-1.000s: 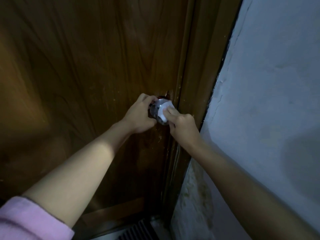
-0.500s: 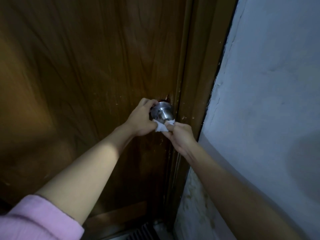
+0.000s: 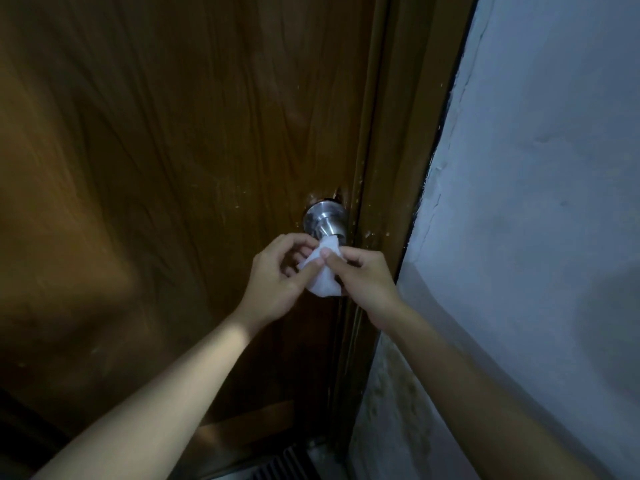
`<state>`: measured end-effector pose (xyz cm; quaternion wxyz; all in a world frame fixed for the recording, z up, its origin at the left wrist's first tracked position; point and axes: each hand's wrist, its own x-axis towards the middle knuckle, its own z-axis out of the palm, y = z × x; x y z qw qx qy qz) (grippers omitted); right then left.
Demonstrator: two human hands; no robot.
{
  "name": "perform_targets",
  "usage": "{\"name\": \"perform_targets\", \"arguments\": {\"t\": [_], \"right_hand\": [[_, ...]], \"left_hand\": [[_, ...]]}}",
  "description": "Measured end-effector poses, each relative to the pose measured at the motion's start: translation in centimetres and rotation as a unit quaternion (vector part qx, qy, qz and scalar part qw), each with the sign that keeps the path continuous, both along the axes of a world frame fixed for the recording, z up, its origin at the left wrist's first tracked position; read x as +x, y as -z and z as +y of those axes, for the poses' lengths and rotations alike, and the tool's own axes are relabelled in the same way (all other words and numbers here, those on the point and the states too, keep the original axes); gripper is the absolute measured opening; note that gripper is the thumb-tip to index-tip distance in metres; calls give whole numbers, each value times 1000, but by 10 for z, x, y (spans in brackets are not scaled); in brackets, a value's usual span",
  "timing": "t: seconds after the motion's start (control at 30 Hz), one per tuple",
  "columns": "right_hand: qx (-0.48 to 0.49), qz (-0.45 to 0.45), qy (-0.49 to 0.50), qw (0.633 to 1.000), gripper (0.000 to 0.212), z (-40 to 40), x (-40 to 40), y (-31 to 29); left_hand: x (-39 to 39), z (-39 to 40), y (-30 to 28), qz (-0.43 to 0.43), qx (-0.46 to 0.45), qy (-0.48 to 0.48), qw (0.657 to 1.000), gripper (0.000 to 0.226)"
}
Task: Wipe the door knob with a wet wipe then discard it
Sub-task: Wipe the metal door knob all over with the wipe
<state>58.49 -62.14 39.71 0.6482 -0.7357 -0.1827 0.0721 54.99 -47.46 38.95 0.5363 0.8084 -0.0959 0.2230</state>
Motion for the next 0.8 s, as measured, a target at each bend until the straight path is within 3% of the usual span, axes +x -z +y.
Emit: {"name": "perform_targets", "arguments": {"t": [0.2,0.27,0.33,0.4,0.47,0.53,0.63,0.7,0.8], "right_hand": [[-9,40,-72,997,26,-3,4,-8],[-31,45,-103,993,27,-6,5,-13],[-31,22,-67,997,22,-8,8,-22],[-17,-44,43,998,19,-8,14,-28],[-57,-125,121,983,29,-6,20,-29],[-122,-163,114,972,40,-2,25,-27],[-149,-153,66,975,48,4,29,-22],[-154,-154,66,974,50,5,31,-19],[-185,-171,80,964,47,5,36,-18]], "left_hand": [[2,-2,1,-90,116,-11,989,40],[7,-1,2,-127,138,-61,980,30],[14,4,-2,-143,122,-146,971,23],[22,9,-11,-137,108,-194,966,24],[31,8,-20,-117,128,-172,970,28],[39,0,-24,-83,210,-142,964,34],[45,-12,-13,-42,379,-140,914,45],[47,-15,-6,-28,400,-169,900,48],[47,-19,1,-30,362,-193,912,48]]}}
